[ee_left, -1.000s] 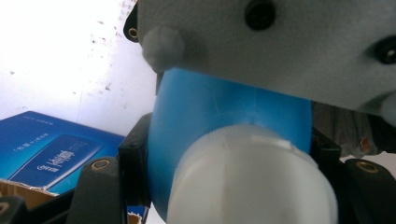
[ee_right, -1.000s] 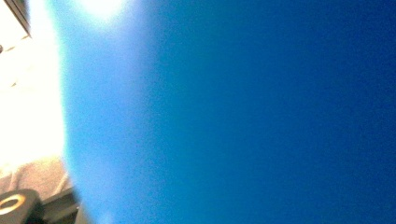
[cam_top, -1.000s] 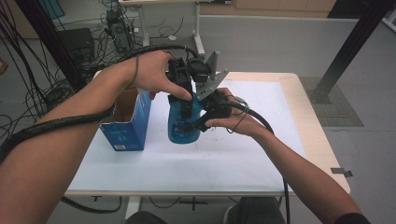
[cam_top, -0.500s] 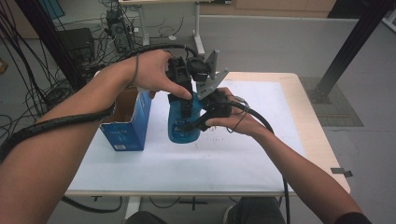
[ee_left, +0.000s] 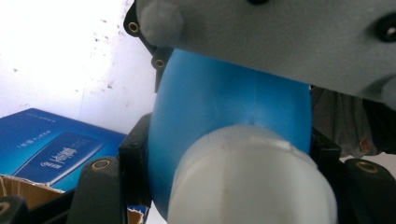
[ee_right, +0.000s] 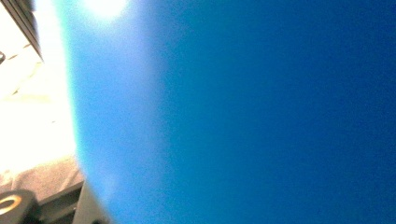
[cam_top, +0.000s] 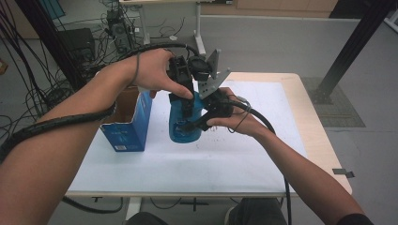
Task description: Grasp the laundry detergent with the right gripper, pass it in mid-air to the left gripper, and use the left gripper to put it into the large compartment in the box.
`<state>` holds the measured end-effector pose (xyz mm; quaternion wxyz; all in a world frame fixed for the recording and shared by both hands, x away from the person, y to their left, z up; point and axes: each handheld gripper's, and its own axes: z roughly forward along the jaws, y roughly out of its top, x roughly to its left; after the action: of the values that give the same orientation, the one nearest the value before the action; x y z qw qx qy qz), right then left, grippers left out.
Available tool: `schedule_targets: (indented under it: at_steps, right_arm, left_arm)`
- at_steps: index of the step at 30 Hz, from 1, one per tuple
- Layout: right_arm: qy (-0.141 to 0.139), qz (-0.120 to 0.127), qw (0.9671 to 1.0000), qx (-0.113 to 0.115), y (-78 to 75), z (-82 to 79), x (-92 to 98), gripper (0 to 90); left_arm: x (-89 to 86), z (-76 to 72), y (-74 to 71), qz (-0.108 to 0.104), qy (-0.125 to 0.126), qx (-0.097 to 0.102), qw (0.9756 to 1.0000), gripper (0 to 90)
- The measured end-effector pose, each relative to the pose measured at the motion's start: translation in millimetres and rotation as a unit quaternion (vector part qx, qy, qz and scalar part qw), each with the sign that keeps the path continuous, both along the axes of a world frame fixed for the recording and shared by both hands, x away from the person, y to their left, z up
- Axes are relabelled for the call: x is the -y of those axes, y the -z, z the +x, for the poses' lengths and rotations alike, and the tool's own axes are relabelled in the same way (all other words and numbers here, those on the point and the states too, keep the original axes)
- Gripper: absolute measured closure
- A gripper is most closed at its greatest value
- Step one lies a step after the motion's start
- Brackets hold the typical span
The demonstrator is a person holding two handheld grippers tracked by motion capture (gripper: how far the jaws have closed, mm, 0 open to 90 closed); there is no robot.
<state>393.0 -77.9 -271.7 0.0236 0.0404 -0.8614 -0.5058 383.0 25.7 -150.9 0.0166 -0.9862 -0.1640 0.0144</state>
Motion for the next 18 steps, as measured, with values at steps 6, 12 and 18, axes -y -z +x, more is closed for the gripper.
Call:
schedule_targets:
  at_steps: [6, 12, 18]
  right_arm:
    - [0.0, 0.001, 1.0, -0.001, -0.1, 0.0, 0.4, 40.7]
    - [0.001, 0.001, 1.0, -0.003, -0.7, -0.3, 1.1, 40.8]
    - [0.003, 0.001, 1.0, -0.001, -0.6, -0.5, 1.1, 40.4]
  left_arm:
    - [0.1, -0.1, -0.3, 0.0, 0.001, 0.001, 1.0, 36.9]
    - [0.1, -0.2, -1.4, 0.001, 0.0, 0.0, 1.0, 37.0]
    - [-0.4, -0.2, -1.3, 0.0, -0.001, 0.002, 1.0, 37.0]
